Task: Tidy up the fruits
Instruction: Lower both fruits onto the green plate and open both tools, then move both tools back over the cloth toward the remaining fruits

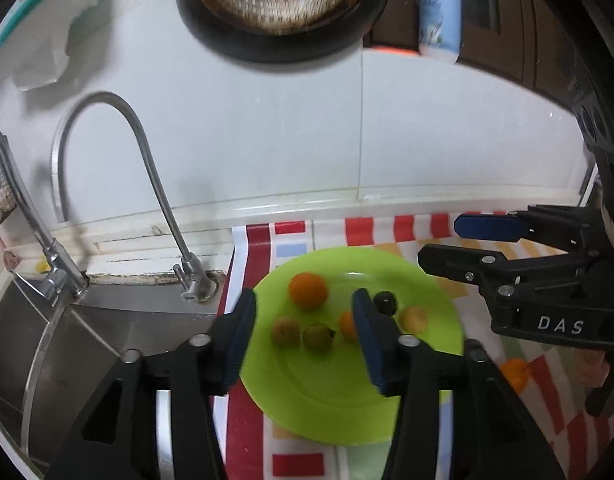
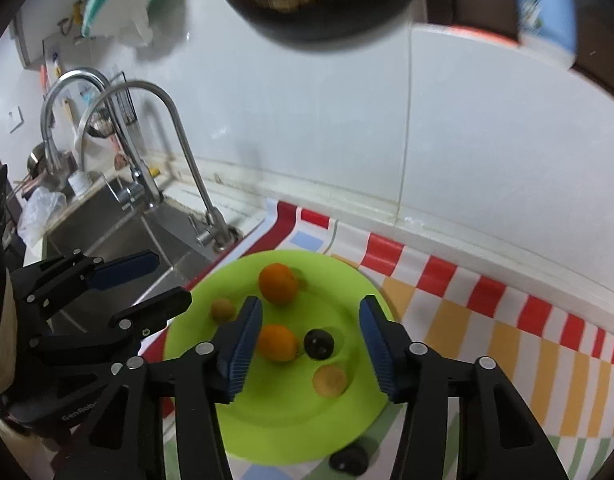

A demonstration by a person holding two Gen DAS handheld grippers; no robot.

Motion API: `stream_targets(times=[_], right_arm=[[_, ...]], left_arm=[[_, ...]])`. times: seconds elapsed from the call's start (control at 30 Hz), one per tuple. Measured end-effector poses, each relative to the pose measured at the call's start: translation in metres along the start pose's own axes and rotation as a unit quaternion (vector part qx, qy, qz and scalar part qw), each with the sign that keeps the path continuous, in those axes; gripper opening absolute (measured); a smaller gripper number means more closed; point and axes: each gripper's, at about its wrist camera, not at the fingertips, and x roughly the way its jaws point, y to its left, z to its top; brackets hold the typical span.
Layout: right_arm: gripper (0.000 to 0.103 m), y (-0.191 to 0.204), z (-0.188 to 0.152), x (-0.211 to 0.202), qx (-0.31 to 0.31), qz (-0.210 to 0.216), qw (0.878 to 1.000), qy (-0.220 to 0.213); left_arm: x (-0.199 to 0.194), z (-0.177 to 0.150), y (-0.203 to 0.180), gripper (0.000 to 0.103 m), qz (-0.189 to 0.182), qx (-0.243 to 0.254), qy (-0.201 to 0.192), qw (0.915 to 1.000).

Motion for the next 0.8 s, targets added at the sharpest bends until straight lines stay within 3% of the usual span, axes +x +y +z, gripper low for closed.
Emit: stream_targets(times=[0.1, 0.17, 0.4, 0.47, 0.53, 0.8], right_arm=[[0.054, 0.002, -0.006, -0.021, 0.002, -0.008, 1.000, -0.016], [0.062, 0.003, -0.011, -0.035, 0.006, -0.015, 0.999, -0.030], [0.064, 0.005, -0.036, -0.079, 0.012, -0.043, 0.997, -0.057], [0.072, 0.005, -0.044, -0.090, 0.021, -0.047, 0.997, -0.063], [0.072, 0.003, -0.052, -0.102, 0.033, -0.051, 0.996, -0.066], [0.080, -0.011, -0.081, -0.140, 0.074, -0.087, 0.990, -0.084]], left_arm=[[-0.016, -0.003, -0.005, 0.058, 0.005, -0.005, -0.010, 0.9999], [-0.028, -0.006, -0.009, 0.059, 0.003, -0.011, -0.015, 0.9998], [-0.062, -0.019, -0.029, 0.070, 0.005, -0.014, -0.032, 0.9994], [-0.068, -0.022, -0.035, 0.077, -0.003, -0.015, -0.033, 0.9993], [-0.074, -0.026, -0.042, 0.085, -0.009, -0.014, -0.039, 0.9991], [-0.096, -0.035, -0.071, 0.092, -0.008, 0.005, -0.056, 0.9984]])
